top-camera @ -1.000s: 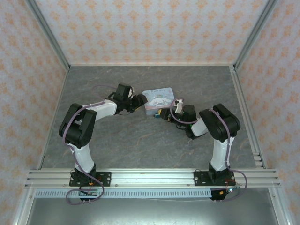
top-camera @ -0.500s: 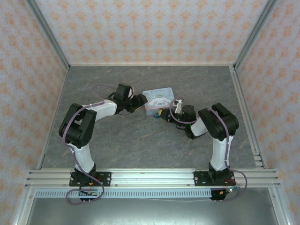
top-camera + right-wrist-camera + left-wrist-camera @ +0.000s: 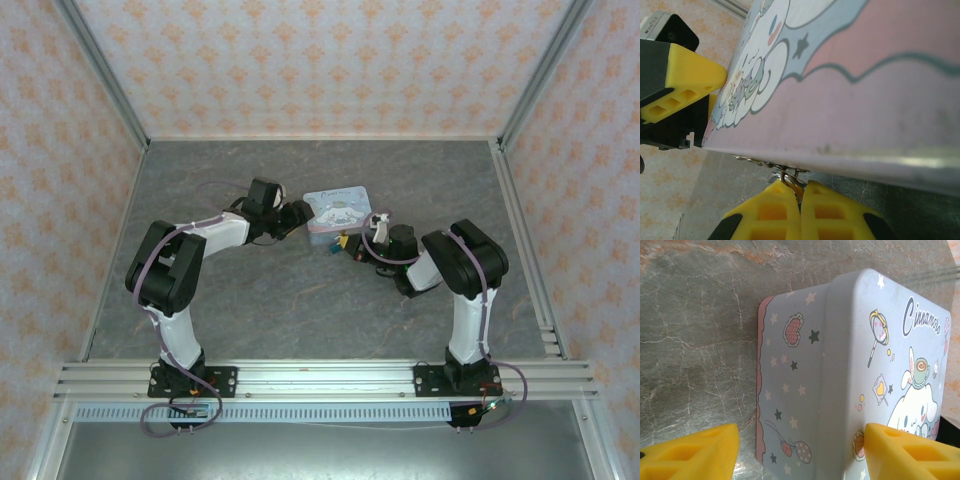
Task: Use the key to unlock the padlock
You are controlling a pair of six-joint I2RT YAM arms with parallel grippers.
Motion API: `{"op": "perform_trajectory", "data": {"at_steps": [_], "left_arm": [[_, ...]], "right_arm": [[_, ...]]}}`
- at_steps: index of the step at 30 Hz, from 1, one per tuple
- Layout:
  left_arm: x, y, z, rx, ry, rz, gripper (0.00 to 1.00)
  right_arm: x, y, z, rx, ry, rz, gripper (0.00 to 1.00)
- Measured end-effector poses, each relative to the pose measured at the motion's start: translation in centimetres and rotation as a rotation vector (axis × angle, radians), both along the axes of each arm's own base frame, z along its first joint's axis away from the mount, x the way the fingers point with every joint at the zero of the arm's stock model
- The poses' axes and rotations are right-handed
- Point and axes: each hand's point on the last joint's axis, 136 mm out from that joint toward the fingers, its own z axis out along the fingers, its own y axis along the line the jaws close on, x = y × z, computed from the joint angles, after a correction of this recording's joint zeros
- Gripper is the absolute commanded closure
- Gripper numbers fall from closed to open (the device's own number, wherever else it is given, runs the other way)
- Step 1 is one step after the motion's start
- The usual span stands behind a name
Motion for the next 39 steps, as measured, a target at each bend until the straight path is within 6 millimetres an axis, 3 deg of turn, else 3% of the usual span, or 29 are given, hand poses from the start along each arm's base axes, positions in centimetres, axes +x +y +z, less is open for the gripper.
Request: {"op": "perform_trajectory", "data": {"at_steps": [23,39], "left_arm": [[-0.2,-0.3,-0.1,0.000,0.002,-0.008,0.34],[-0.2,-0.3,-0.1,0.000,0.002,-0.008,0.34]], "right_arm": [[-0.3,-1.1,-0.1,-0.012,-0.003,-0.036,1.00],[-0.3,-1.1,0.0,-0.009,-0.001,-0.031,0.90]]}}
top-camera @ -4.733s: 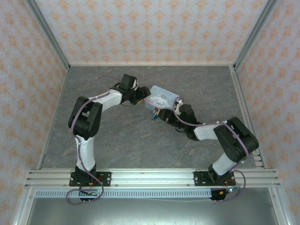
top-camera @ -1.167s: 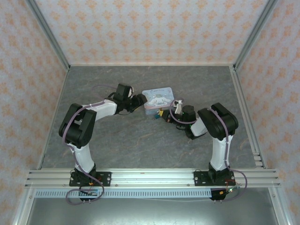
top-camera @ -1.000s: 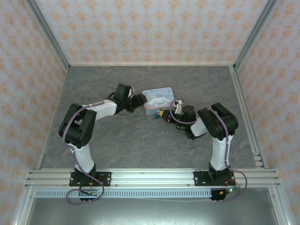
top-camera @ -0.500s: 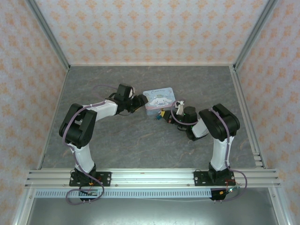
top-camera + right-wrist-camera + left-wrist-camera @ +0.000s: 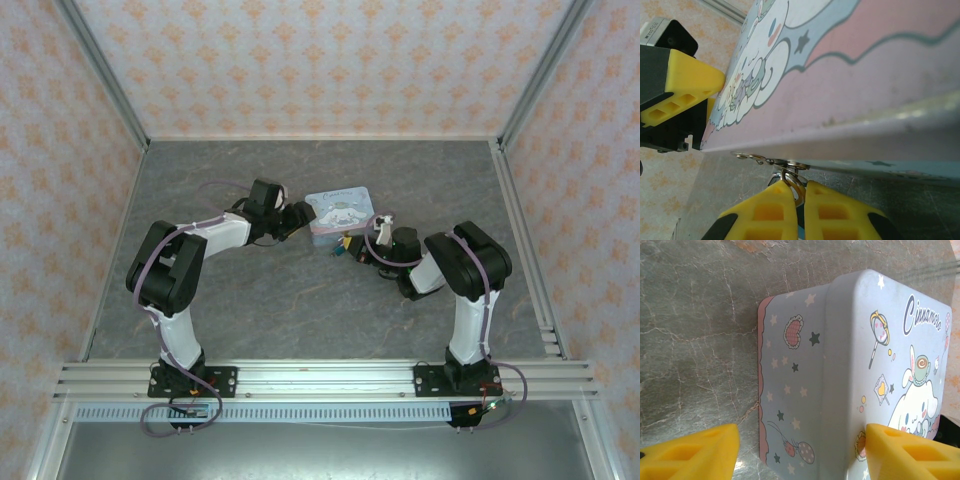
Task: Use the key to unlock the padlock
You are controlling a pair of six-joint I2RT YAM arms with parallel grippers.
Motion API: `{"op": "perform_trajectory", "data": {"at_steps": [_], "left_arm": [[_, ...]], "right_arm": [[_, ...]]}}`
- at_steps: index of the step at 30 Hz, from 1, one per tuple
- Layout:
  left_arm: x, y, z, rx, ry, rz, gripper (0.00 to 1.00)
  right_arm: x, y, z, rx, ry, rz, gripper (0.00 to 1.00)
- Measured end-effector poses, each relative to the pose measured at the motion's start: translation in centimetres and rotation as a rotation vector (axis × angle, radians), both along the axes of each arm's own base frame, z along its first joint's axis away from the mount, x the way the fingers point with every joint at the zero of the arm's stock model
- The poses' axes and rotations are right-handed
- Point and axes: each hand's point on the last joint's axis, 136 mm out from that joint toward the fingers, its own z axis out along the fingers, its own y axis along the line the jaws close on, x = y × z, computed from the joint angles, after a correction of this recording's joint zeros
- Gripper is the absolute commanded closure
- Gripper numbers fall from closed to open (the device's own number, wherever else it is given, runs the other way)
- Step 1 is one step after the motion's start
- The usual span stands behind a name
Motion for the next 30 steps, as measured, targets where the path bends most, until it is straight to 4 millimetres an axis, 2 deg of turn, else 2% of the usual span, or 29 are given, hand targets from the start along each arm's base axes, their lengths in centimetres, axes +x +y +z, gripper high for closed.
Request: {"op": "perform_trajectory", "data": {"at_steps": [23,30], "left_arm": [[0.01,0.00,0.02,0.000,0.000,0.000,0.34],[0.00,0.00,0.02,0.000,0.000,0.000,0.34]], "right_arm": [[-0.10,-0.04,-0.08,-0.001,0.002,0.000,0.87],[-0.55,-0.53,-0.72,-0.010,0.021,-0.008,0.82]]}}
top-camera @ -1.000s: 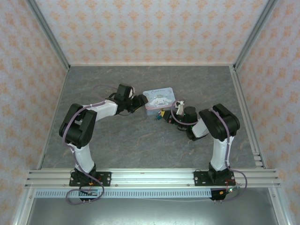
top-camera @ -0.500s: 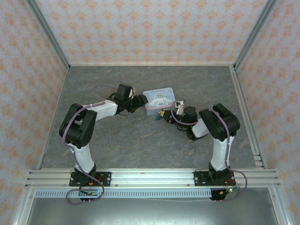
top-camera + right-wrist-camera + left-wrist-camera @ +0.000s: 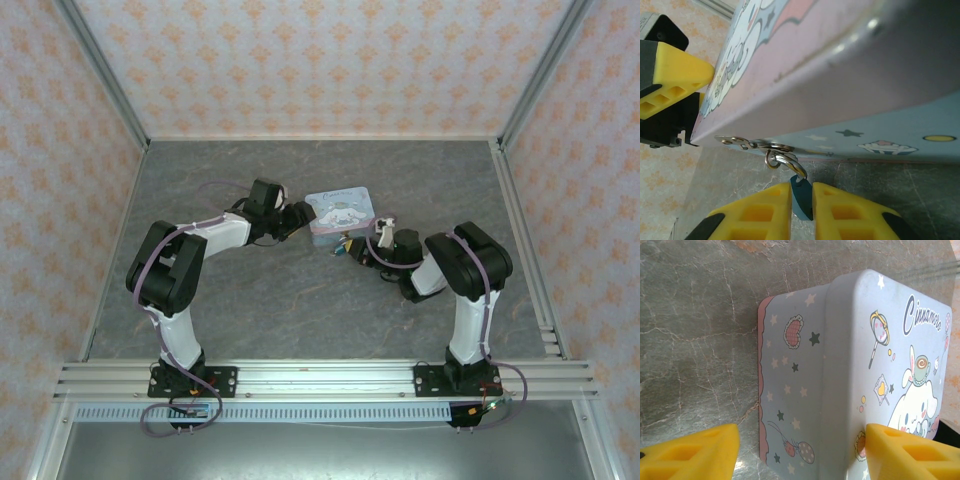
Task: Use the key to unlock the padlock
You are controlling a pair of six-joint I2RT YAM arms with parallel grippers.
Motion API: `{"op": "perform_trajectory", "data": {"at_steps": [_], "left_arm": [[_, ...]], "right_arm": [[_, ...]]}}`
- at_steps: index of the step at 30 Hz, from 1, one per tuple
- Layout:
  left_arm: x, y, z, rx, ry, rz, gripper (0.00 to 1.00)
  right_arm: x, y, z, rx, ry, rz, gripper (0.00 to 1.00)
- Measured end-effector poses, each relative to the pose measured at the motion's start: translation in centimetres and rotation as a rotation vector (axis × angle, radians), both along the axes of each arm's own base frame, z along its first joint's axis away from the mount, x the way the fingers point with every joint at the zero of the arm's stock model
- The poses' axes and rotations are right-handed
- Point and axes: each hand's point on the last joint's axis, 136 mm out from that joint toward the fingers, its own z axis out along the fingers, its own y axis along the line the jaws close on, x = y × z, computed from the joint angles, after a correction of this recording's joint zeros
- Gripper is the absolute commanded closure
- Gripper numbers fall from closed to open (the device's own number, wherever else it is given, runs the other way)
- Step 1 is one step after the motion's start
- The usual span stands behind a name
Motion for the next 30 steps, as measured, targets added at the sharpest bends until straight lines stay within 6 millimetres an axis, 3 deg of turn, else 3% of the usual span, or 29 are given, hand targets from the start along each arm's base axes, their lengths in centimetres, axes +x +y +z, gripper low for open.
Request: {"op": "perform_trajectory", "data": {"at_steps": [4,15,23,30], "left_arm": [[0.0,0.0,0.0,0.000,0.000,0.000,0.34],[-0.1,0.0,0.0,0.000,-0.001,0.001,0.34],[-0.1,0.0,0.0,0.000,-0.003,0.001,0.34],[-0.1,0.0,0.0,-0.001,-0.003,0.001,0.34]], "right_arm": [[0.0,0.0,0.0,0.001,-0.002,-0.001,0.81],[0.2,0.1,0.5,0.026,-0.012,-0.003,0.66],[0.7,0.3,0.8,0.045,-0.024,-0.007,0.63],[1.0,0.8,0.8,0.059,-0.020,0.008,0.65]]}}
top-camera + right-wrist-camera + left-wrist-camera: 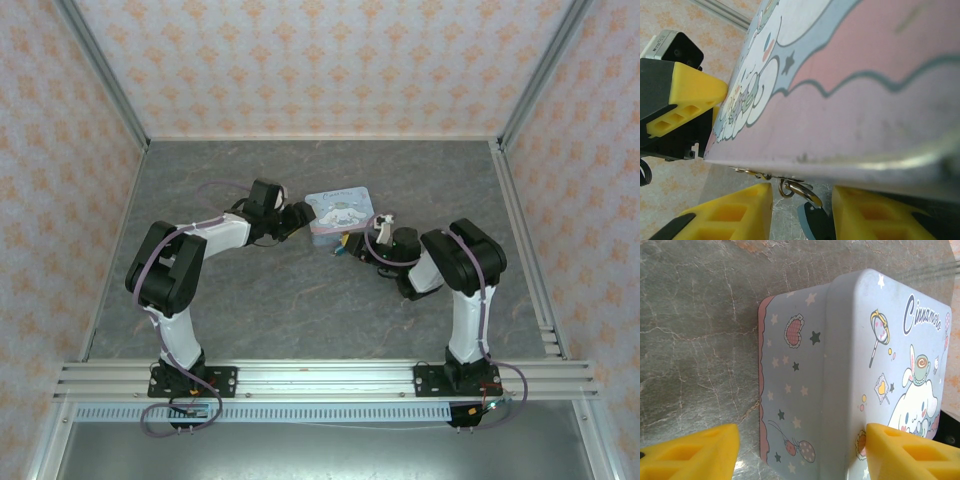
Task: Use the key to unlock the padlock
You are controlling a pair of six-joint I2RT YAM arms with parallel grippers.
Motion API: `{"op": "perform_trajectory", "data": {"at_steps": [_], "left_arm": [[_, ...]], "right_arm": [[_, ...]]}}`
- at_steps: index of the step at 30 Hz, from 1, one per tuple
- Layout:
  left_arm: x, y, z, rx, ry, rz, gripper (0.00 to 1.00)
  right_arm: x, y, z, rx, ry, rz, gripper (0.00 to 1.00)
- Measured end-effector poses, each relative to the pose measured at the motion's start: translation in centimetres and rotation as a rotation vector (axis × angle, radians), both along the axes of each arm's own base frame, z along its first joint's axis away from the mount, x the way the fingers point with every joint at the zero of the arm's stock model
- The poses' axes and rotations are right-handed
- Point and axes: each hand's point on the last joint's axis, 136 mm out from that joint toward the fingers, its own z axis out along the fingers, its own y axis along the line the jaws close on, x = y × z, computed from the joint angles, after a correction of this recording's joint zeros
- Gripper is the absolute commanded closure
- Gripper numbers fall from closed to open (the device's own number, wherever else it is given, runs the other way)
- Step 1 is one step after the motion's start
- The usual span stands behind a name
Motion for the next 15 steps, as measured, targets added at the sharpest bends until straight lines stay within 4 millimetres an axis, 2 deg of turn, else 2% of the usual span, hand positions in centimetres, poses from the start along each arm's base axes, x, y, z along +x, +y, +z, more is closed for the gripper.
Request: {"op": "perform_trajectory", "data": {"at_steps": [15], "left_arm": [[0.00,0.00,-0.03,-0.001,-0.004,0.000,0.34]], "right_arm": [[-0.56,-0.11,-0.02,0.008,-0.004,0.006,0.76]]}}
